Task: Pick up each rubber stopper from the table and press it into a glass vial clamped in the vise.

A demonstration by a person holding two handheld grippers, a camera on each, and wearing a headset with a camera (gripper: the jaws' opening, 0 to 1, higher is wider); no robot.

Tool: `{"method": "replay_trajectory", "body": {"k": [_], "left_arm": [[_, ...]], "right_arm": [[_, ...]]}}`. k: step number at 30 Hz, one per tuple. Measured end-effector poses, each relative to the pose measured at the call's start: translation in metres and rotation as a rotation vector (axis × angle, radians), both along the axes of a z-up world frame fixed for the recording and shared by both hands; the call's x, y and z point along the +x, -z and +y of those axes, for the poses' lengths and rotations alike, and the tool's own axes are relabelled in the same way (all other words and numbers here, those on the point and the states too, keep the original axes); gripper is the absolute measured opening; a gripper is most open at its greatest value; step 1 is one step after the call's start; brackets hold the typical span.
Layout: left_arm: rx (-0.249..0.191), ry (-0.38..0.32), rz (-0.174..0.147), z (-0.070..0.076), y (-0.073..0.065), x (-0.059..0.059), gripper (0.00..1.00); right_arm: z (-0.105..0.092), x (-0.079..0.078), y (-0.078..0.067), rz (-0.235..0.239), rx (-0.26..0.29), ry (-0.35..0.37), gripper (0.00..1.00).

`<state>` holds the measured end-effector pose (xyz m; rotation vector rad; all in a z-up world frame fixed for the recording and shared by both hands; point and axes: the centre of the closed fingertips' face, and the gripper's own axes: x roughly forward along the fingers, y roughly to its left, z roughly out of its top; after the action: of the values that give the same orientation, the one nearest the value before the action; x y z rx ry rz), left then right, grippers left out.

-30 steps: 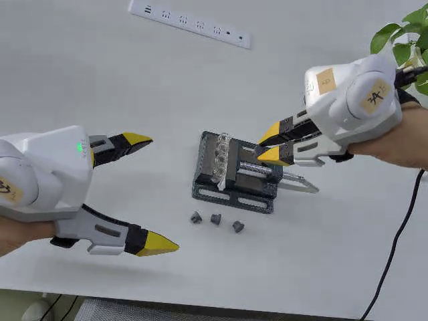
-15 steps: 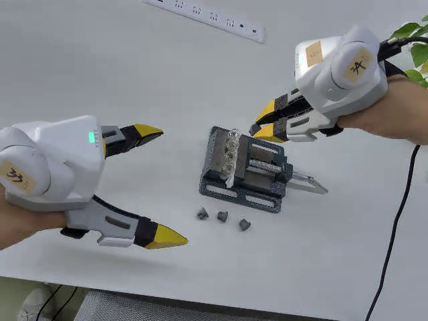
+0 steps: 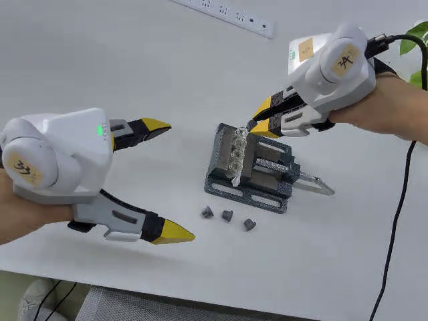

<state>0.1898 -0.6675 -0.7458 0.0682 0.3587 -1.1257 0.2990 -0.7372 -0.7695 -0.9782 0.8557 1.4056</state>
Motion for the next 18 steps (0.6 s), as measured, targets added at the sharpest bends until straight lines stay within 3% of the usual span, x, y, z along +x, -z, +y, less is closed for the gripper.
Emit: {"method": "replay_trajectory", "body": {"k": [18], "left_arm": [[-0.016,-0.006,0.007,-0.0011,-0.0007,0.0022,0.97]], "right_arm": [[0.0021,0.002,0.0083,0.022,0.006,0.023,0.07]]}}
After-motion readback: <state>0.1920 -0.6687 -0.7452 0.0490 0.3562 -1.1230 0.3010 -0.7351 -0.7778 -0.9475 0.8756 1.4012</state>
